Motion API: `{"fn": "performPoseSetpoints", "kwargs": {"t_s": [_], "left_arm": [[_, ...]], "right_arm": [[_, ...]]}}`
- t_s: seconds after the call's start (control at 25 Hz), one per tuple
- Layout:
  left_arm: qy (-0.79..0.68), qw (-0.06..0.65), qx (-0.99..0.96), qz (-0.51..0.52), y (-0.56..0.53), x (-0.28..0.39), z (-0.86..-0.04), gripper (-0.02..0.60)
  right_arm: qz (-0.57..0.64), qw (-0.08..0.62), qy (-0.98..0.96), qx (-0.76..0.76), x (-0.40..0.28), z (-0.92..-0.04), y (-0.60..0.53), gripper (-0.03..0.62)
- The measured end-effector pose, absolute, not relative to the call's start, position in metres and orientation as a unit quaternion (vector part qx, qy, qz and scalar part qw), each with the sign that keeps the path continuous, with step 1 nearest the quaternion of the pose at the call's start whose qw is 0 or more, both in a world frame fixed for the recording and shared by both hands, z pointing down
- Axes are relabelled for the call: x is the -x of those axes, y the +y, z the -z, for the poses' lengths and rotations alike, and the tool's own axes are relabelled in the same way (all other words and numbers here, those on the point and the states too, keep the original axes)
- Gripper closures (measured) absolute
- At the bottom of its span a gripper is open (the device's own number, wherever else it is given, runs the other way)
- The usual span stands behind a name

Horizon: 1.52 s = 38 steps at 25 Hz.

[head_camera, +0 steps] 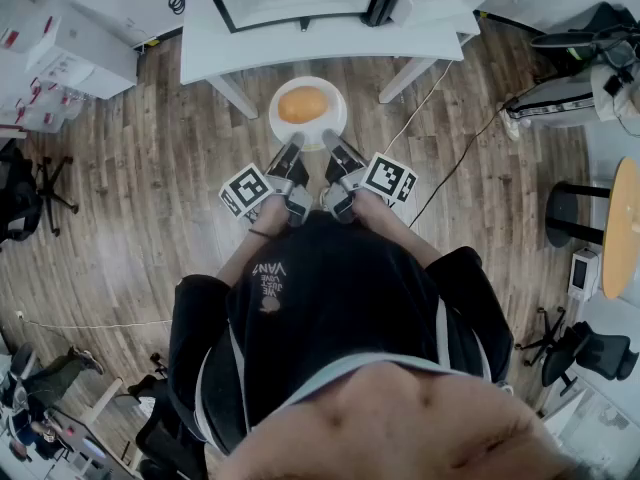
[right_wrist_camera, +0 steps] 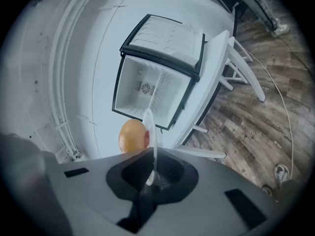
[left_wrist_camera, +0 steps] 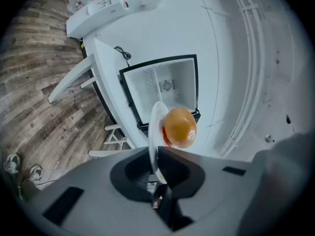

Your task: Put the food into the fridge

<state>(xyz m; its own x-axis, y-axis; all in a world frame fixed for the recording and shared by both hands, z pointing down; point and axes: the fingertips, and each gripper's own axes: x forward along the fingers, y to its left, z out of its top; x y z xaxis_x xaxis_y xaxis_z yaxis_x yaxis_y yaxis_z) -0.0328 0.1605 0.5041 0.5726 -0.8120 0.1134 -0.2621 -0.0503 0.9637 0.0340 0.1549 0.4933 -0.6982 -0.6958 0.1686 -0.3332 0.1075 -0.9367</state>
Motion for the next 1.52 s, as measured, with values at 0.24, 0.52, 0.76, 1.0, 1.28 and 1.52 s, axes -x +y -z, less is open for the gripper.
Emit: {"fn": "performPoseSetpoints", "kwargs": {"t_s": [0.24, 0.52, 0.76, 1.0, 1.28, 1.52], "left_arm": [[-0.392, 0.567, -0.681, 0.245, 0.158, 0.033, -0.503, 0.551], [-0.391, 0.564, -0.684, 0.245, 0.155, 0.026, -0.502, 0.551], [-0.393, 0.567, -0.681, 0.246, 0.151, 0.02, -0.506, 0.551], [-0.399, 0.565, -0.677, 0.251, 0.145, 0.014, -0.508, 0.551], [-0.406, 0.561, -0.675, 0.255, 0.136, 0.003, -0.508, 0.551], [-0.412, 0.555, -0.675, 0.257, 0.134, -0.004, -0.51, 0.551]], "right_arm": [[0.567, 0.159, 0.727, 0.354, -0.034, -0.492, 0.152, 0.572], [0.578, 0.181, 0.716, 0.347, -0.041, -0.492, 0.149, 0.572], [0.578, 0.177, 0.716, 0.35, -0.048, -0.496, 0.144, 0.572], [0.578, 0.171, 0.718, 0.349, -0.054, -0.499, 0.138, 0.572], [0.579, 0.165, 0.723, 0.339, -0.065, -0.5, 0.128, 0.572], [0.575, 0.157, 0.733, 0.328, -0.071, -0.501, 0.124, 0.572]]}}
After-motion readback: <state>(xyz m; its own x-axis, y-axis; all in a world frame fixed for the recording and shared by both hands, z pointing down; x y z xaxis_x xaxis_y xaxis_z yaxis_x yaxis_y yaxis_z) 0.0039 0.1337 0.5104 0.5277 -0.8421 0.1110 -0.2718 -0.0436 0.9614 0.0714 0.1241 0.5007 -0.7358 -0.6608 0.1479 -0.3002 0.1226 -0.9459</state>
